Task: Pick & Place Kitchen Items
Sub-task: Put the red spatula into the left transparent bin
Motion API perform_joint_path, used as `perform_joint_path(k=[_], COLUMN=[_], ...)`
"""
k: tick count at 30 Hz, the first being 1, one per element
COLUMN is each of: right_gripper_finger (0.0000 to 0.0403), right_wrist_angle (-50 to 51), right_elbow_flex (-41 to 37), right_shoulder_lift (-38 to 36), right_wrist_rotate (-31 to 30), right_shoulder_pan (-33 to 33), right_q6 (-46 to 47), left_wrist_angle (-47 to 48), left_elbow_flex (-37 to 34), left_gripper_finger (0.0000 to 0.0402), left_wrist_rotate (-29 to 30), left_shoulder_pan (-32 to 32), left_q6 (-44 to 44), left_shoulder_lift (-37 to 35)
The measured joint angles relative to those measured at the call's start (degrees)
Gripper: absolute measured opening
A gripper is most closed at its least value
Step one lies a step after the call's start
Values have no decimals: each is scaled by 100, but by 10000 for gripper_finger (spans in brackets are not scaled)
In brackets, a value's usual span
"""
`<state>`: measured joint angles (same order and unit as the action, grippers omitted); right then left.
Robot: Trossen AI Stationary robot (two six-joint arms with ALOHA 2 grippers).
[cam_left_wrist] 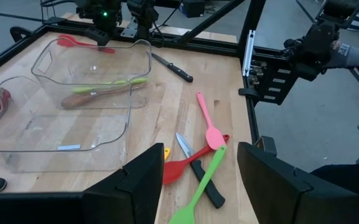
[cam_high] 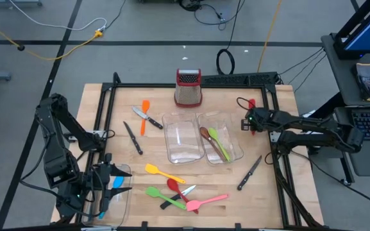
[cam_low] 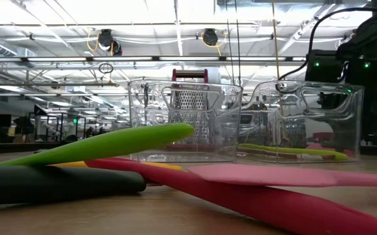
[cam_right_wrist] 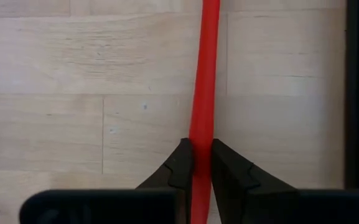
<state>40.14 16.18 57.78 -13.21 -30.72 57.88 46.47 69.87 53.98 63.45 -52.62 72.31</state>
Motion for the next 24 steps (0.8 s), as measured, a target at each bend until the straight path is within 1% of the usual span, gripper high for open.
perform_joint_path(k=[8,17,24], right_gripper_finger=[28,26,26], right_wrist_angle=[-15,-110,-66], right_elbow_flex=[-8,-9,295], right_shoulder_lift=[1,-4,-8], right_wrist_rotate=[-175,-175,-213], right_shoulder_pan=[244,289,292], right_q6=[175,234,75], left_wrist_angle=[0,-2,1], left_elbow_flex=[0,0,0], left_gripper_finger=[209,209,209], left_wrist_rotate=[9,7,2], left_shoulder_pan=[-2,-104,-123], left_q6=[-2,-2,2], left_shoulder_lift=[0,0,0])
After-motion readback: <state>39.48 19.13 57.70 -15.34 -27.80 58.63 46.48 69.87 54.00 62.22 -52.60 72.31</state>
